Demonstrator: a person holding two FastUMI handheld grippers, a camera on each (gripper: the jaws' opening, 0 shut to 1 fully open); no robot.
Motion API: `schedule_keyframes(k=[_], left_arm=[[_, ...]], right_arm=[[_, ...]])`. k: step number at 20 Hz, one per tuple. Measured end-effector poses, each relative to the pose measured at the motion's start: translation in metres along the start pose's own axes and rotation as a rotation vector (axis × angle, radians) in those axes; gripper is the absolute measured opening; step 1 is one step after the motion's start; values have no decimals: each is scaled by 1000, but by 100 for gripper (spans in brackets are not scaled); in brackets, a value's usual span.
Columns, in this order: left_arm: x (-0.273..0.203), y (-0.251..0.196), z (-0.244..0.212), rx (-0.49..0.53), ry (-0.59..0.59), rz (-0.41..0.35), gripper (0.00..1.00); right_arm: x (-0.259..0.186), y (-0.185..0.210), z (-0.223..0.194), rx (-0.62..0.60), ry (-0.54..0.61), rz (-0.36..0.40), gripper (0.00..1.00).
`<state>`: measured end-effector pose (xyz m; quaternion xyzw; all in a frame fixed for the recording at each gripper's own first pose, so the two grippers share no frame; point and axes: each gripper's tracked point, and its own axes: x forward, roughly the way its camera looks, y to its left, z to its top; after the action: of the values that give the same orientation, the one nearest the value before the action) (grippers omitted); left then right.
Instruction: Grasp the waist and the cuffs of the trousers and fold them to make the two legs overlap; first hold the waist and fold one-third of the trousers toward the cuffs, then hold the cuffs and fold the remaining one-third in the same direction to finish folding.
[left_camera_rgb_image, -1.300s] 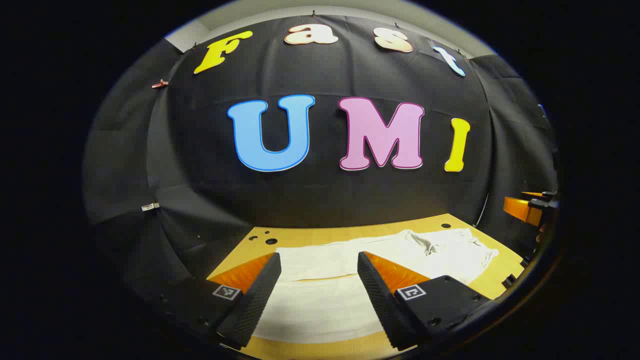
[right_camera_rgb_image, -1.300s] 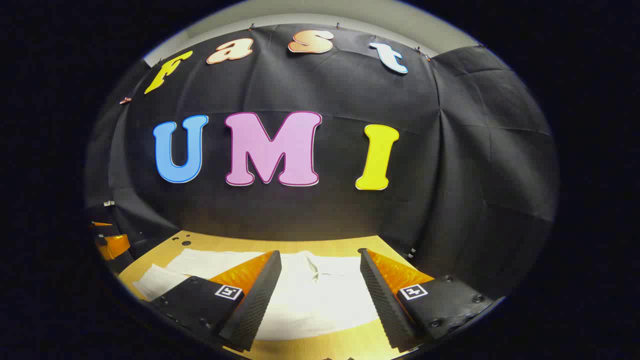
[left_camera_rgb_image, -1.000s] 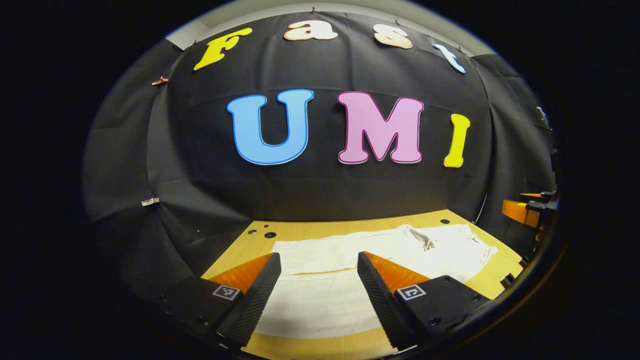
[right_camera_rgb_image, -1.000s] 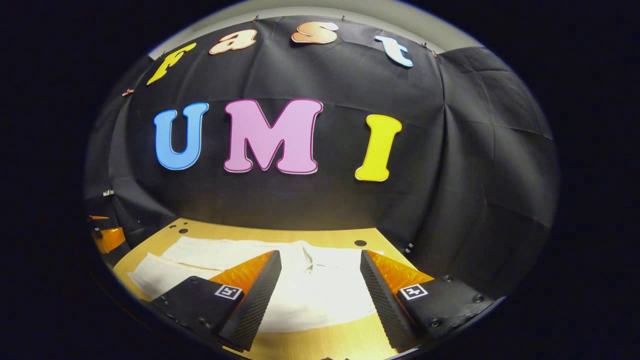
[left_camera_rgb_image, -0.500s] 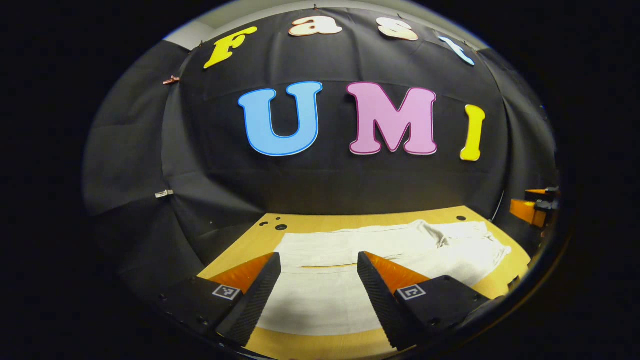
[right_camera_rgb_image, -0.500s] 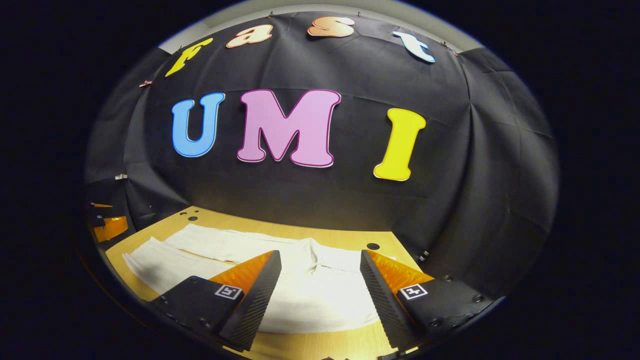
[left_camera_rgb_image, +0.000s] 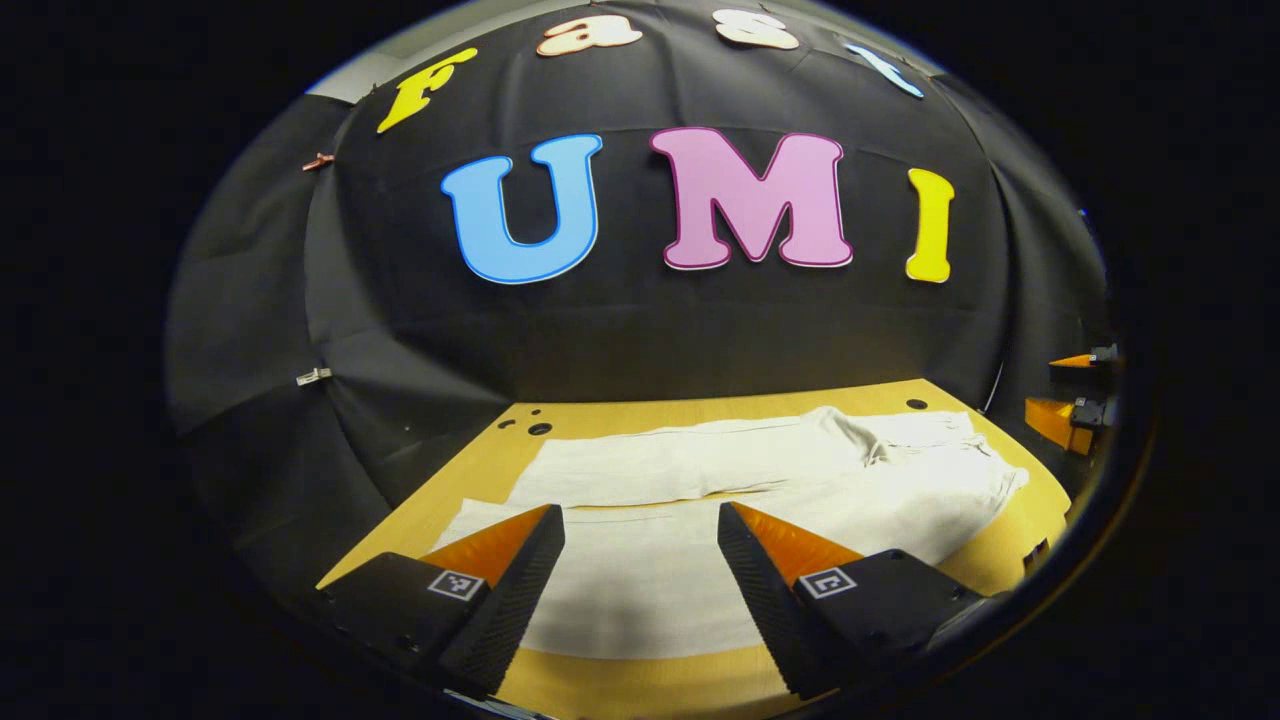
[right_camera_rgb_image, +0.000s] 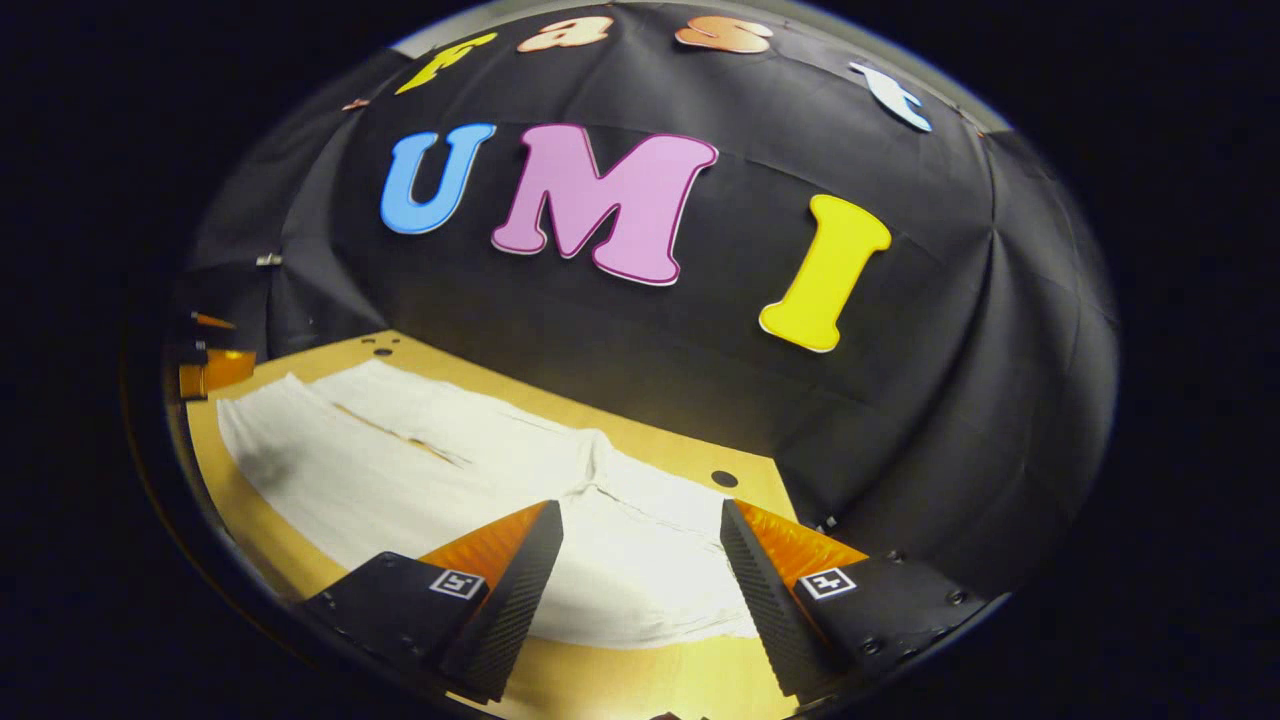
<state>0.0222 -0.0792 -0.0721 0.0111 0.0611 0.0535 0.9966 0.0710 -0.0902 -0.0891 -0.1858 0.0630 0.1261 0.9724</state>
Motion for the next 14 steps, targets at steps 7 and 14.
schedule_keyframes(k=[7, 14], left_arm=[[5, 5, -20, 32, 48, 18, 98], [-4, 33, -53, -13, 140, 73, 98]], right_arm=[[12, -16, -114, -472, 210, 217, 98], [34, -66, -191, -742, 355, 294, 98]])
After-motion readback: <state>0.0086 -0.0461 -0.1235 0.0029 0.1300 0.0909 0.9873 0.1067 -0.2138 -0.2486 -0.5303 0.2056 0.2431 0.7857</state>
